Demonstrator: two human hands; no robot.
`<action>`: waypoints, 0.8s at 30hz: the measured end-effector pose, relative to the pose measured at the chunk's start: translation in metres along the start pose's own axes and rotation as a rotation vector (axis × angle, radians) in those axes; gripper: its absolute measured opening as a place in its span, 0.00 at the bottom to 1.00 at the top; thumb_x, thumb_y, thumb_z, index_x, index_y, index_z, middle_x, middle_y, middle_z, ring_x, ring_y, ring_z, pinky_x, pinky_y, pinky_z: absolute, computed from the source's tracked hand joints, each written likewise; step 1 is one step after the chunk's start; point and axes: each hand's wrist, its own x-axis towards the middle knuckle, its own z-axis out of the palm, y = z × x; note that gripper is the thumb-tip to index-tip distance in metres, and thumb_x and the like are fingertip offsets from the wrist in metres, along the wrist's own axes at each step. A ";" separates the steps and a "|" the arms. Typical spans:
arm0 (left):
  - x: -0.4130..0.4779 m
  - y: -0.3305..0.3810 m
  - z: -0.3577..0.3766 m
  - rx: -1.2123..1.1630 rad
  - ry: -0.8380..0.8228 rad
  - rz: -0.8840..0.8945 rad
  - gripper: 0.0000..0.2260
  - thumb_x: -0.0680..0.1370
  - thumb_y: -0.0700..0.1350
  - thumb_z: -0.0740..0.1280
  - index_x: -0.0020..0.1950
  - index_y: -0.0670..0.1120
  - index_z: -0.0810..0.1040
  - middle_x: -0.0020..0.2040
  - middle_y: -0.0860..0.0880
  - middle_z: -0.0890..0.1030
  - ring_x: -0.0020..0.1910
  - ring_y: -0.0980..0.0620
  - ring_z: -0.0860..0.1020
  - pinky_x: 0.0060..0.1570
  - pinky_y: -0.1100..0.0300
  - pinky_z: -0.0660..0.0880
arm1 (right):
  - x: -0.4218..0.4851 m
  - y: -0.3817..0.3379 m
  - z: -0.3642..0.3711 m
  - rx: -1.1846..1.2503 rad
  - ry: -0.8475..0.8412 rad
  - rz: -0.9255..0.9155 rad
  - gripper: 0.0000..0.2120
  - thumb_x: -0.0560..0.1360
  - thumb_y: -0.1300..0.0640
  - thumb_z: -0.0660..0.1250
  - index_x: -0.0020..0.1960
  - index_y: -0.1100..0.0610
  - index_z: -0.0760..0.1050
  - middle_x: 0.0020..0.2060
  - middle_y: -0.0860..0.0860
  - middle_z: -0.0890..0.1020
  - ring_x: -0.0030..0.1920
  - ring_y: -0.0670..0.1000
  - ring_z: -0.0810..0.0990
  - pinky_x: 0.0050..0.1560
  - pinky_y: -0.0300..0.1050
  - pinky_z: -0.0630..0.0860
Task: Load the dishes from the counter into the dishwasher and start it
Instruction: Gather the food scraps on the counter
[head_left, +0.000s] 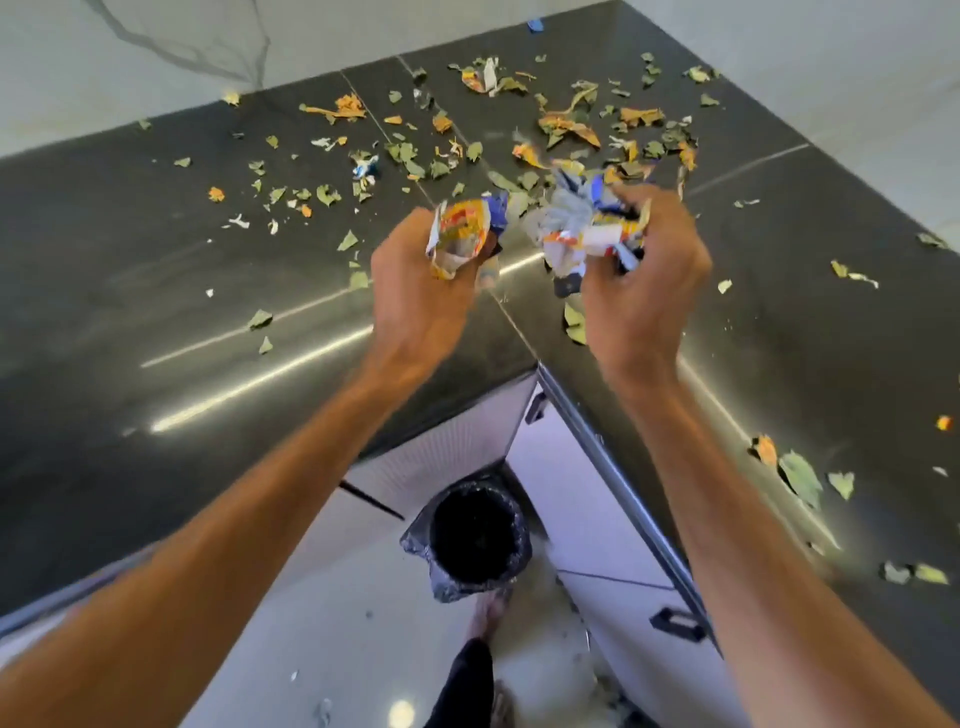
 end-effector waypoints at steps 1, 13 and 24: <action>-0.019 0.001 -0.007 0.017 -0.018 -0.013 0.07 0.75 0.49 0.74 0.47 0.46 0.82 0.40 0.50 0.82 0.37 0.51 0.80 0.36 0.51 0.77 | -0.016 -0.008 -0.009 0.008 -0.015 0.007 0.13 0.70 0.68 0.71 0.54 0.64 0.81 0.47 0.56 0.83 0.46 0.40 0.73 0.48 0.21 0.64; -0.233 -0.078 -0.046 0.064 -0.378 -0.194 0.12 0.73 0.33 0.72 0.40 0.50 0.79 0.37 0.52 0.78 0.37 0.55 0.76 0.36 0.60 0.72 | -0.248 -0.017 -0.047 0.053 -0.342 0.319 0.10 0.72 0.69 0.74 0.52 0.62 0.79 0.47 0.53 0.81 0.49 0.41 0.73 0.52 0.26 0.67; -0.277 -0.228 0.078 0.120 -0.633 -0.731 0.13 0.78 0.43 0.72 0.57 0.35 0.81 0.46 0.40 0.83 0.47 0.44 0.80 0.46 0.53 0.75 | -0.398 0.123 0.045 -0.120 -0.486 1.036 0.13 0.68 0.71 0.65 0.48 0.59 0.80 0.42 0.54 0.84 0.45 0.56 0.84 0.46 0.49 0.81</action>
